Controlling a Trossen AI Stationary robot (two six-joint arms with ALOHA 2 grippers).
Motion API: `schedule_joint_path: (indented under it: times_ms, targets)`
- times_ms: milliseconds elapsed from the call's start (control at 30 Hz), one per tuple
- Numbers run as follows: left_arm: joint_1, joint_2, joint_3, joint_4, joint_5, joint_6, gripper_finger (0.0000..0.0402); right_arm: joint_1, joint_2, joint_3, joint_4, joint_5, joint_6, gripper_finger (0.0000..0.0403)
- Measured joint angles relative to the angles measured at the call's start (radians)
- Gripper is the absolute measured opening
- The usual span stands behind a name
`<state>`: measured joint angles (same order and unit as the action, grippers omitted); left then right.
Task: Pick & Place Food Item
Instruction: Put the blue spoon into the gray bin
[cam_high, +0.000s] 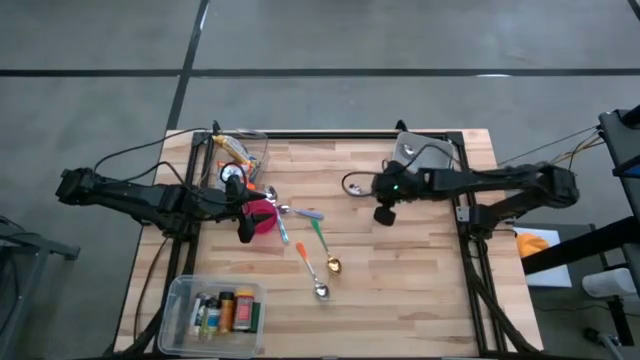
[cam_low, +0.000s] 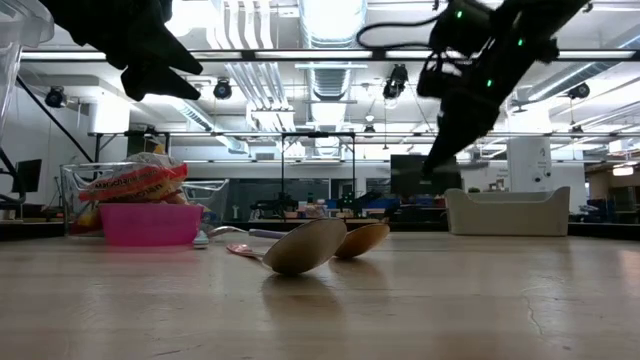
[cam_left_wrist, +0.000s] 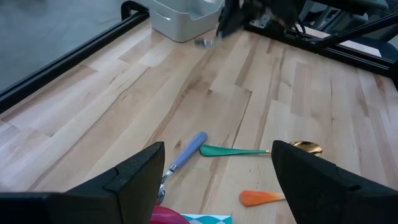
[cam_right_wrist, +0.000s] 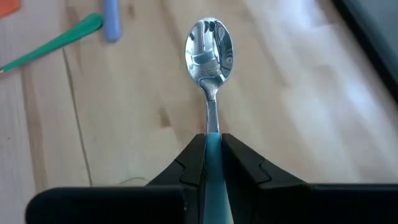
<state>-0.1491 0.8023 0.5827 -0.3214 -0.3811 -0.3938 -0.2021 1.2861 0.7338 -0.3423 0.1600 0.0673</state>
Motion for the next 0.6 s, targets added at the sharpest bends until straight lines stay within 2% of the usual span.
schedule_joint_path:
  times_ms: [333, 600]
  targets:
    - [0.000, 0.000, 0.000, -0.018, 0.000, 0.000, 0.0298, -0.144, -0.206, 0.100, -0.370, 0.062, 0.008, 0.0034]
    - [0.000, 0.000, 0.000, -0.024, 0.000, 0.000, 0.0298, -0.339, -0.222, 0.114, -0.500, 0.082, 0.009, 0.0034]
